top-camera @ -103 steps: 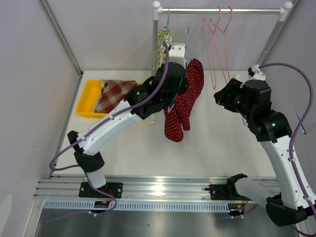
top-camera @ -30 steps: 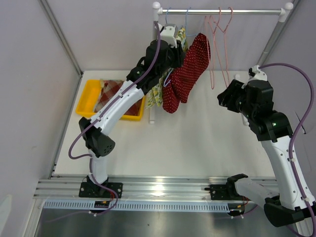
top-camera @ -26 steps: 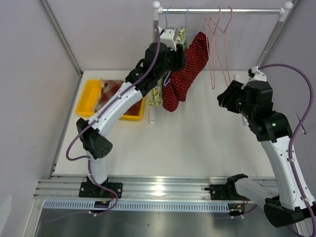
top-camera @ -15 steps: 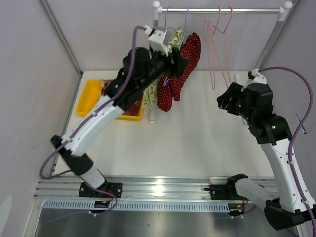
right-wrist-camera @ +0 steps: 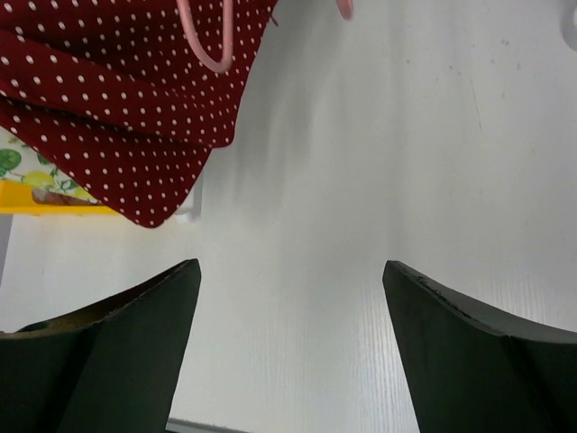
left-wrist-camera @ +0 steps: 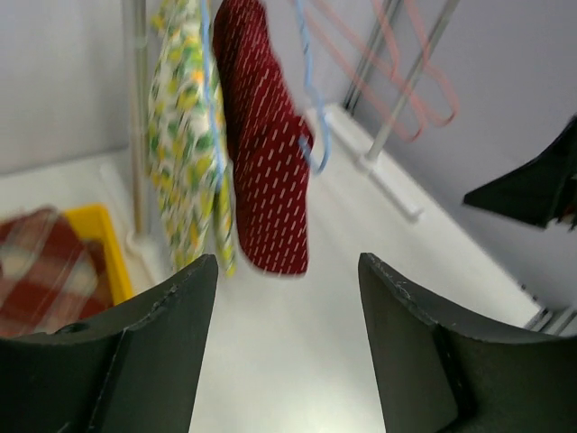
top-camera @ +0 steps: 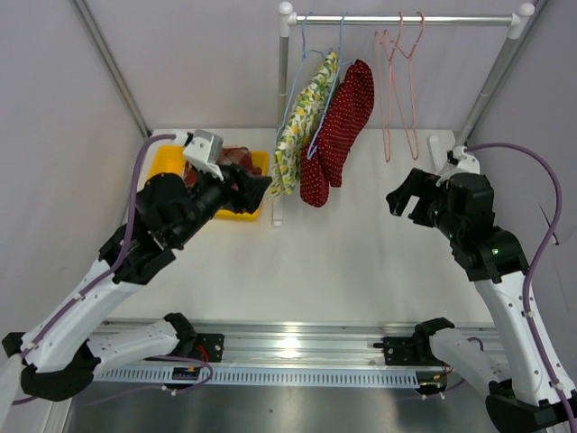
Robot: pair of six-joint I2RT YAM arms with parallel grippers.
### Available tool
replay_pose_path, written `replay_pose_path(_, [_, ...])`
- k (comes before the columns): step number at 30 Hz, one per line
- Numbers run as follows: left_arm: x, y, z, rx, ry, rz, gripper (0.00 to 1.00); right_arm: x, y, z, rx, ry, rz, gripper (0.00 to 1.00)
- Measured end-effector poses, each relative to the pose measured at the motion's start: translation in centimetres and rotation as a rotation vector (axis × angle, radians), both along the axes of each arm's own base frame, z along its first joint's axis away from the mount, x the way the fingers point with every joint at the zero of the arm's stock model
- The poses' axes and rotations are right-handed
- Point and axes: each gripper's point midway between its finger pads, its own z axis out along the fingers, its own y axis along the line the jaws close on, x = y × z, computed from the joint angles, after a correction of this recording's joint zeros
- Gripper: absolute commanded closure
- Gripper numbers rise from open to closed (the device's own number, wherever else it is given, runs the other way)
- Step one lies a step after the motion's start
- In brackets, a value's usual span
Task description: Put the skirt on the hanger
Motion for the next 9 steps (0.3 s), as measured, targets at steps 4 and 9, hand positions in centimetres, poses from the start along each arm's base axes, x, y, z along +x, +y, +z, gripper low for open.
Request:
replay_pose_path(4, [-1.0,1.7,-4.7,0.066,0.093,0.032,0.31,-0.8,-0.2,-1.2,-0.004,0.014,-0.001,0.05])
replay_pose_path(9, [-1.8,2.8,-7.2,0.095,0.161,0.056,0.3,-0.8,0.0,-2.4,-0.006,0.047,0.012,0.0])
